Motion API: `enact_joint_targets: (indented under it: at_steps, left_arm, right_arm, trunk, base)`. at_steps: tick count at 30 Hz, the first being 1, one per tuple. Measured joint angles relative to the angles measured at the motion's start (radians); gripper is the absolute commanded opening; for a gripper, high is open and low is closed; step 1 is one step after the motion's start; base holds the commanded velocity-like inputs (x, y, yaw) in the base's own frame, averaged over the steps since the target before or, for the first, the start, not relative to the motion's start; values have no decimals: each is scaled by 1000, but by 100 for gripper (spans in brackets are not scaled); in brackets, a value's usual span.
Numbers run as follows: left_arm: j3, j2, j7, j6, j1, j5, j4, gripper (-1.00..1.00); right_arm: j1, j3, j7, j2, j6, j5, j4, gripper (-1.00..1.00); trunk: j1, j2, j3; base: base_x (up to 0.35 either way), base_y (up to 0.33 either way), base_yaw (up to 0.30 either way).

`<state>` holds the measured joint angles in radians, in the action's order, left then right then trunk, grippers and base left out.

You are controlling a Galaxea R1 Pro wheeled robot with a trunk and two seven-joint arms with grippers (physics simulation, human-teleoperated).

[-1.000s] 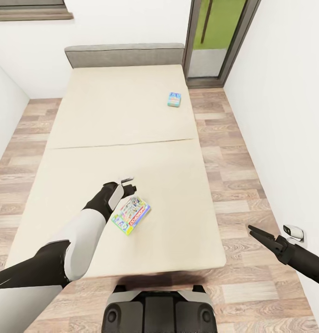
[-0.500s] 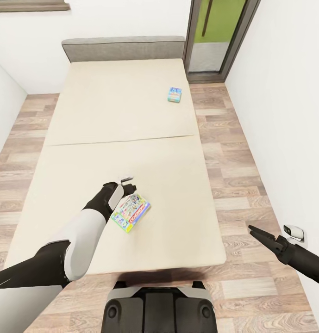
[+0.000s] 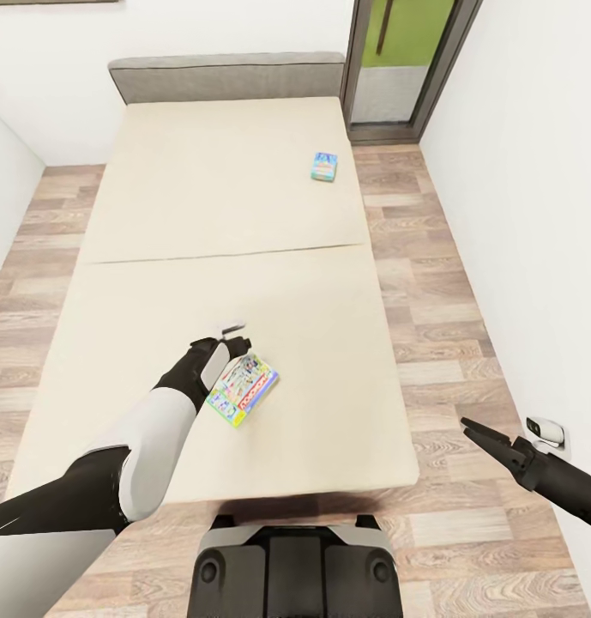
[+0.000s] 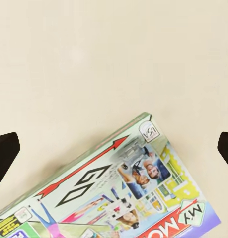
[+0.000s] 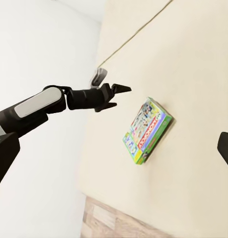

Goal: Put all the toys in the child's room - the three board games (two on the bed and one on the table), the two jigsaw puzzles on the table, and the tennis ball on the table - inside the toy box on the table in the child's room.

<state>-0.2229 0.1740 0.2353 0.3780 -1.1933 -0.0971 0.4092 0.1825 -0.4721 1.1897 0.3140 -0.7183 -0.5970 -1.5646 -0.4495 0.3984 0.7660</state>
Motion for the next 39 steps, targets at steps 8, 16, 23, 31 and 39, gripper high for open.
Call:
enact_joint_targets:
  at_steps: [8, 16, 23, 31, 39]
  left_arm:
    - [1, 0, 0, -28, 0, 0, 0, 100]
    - [1, 0, -1, -32, 0, 0, 0, 100]
    - [14, 0, -2, -33, 0, 0, 5, 100]
    - [57, 0, 0, -44, 0, 0, 9, 100]
    - [67, 0, 0, -48, 0, 0, 22, 100]
  right_arm:
    - [0, -1, 1, 0, 0, 0, 1, 100]
    - [0, -2, 2, 0, 0, 0, 1, 100]
    - [0, -3, 2, 0, 0, -1, 1, 100]
    - [0, -3, 2, 0, 0, -1, 1, 100]
    - [0, -3, 3, 0, 0, -2, 2, 100]
  trunk:
    - [0, 0, 13]
    - [0, 0, 26]
    - [0, 0, 38]
    - [0, 0, 51]
    - [0, 0, 64]
  base:
    - [0, 0, 0]
    - [0, 0, 0]
    - [0, 0, 0]
    - [0, 0, 0]
    - [0, 0, 0]
